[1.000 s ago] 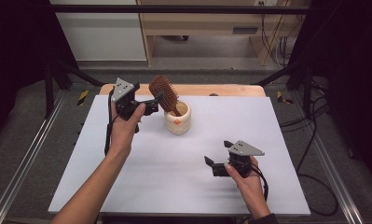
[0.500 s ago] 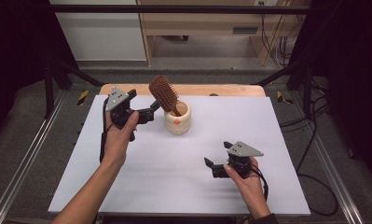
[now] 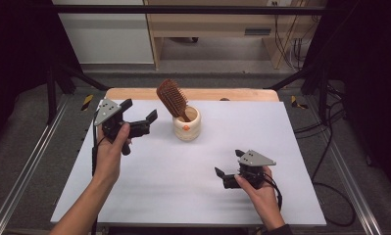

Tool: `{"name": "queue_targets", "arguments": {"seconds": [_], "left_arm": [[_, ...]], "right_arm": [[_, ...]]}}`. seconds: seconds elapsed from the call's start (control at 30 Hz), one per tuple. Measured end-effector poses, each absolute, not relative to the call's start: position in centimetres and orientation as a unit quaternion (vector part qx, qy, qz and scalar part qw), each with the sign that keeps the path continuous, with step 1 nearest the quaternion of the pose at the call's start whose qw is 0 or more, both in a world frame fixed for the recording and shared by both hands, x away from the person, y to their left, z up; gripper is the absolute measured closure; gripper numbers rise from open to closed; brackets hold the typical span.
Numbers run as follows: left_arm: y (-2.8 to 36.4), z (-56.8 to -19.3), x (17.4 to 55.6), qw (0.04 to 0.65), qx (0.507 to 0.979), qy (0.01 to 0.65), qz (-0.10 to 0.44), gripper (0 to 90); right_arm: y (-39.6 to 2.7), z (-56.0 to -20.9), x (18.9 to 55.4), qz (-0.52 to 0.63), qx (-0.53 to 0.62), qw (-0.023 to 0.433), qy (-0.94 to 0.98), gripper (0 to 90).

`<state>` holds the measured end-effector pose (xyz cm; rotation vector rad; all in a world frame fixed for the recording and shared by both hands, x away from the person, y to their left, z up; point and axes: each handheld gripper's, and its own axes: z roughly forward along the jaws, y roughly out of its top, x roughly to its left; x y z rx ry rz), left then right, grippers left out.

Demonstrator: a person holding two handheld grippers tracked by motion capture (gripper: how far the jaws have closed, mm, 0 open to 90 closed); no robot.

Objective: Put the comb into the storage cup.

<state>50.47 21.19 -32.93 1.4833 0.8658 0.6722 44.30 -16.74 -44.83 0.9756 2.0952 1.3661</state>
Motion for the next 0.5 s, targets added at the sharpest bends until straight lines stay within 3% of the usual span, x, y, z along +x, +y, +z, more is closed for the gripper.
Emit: {"name": "queue_targets", "arguments": {"seconds": [0.5], "left_arm": [[24.6,-33.1,49.0,0.604,0.627,0.387,0.304,1.4]], "right_arm": [[-16.8,-44.8,44.3,0.495,0.355,0.227,0.76,4.5]]}}
